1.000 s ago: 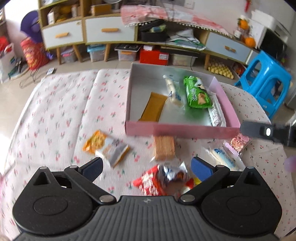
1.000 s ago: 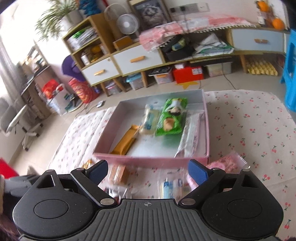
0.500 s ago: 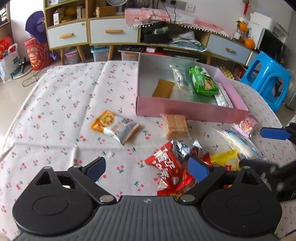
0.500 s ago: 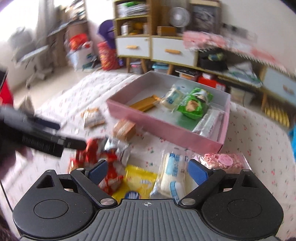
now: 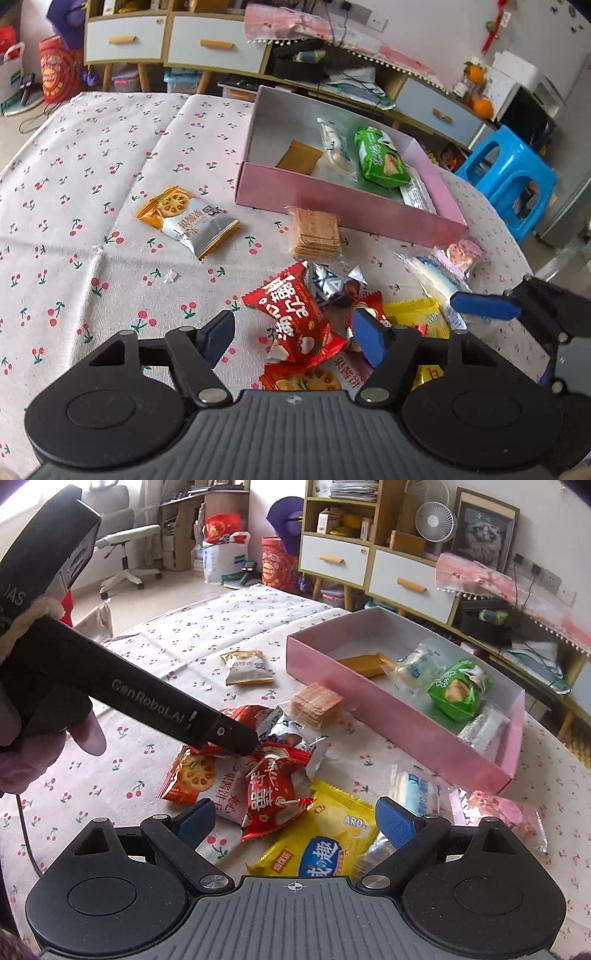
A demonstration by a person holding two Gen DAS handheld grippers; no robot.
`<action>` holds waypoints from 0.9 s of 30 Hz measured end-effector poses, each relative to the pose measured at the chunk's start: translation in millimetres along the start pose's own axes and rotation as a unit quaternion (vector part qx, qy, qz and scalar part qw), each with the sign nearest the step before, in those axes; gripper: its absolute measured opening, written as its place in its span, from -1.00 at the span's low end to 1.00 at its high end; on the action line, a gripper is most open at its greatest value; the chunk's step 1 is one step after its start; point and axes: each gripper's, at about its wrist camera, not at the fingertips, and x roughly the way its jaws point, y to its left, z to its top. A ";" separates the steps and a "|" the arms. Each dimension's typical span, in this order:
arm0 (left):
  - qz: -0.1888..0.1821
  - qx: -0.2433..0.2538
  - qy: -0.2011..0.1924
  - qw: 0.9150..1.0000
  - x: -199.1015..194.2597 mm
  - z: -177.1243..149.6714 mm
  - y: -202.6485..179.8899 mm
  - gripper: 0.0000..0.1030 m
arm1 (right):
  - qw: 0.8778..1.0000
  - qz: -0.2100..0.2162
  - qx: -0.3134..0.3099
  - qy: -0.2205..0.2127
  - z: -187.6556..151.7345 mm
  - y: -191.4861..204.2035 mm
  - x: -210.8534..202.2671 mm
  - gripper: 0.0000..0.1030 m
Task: Organize snacks
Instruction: 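Grasp the red candy bags, one with each tool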
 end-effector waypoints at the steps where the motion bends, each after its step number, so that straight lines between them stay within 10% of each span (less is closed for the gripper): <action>1: 0.001 -0.005 0.002 1.000 1.3 0.2 0.7 0.21 | 1.000 0.000 0.001 0.000 0.4 0.2 1.2 0.84; 27: -0.012 -0.030 0.017 0.999 7.2 5.4 4.4 -0.39 | 0.999 0.027 0.017 0.012 14.9 4.3 23.5 0.06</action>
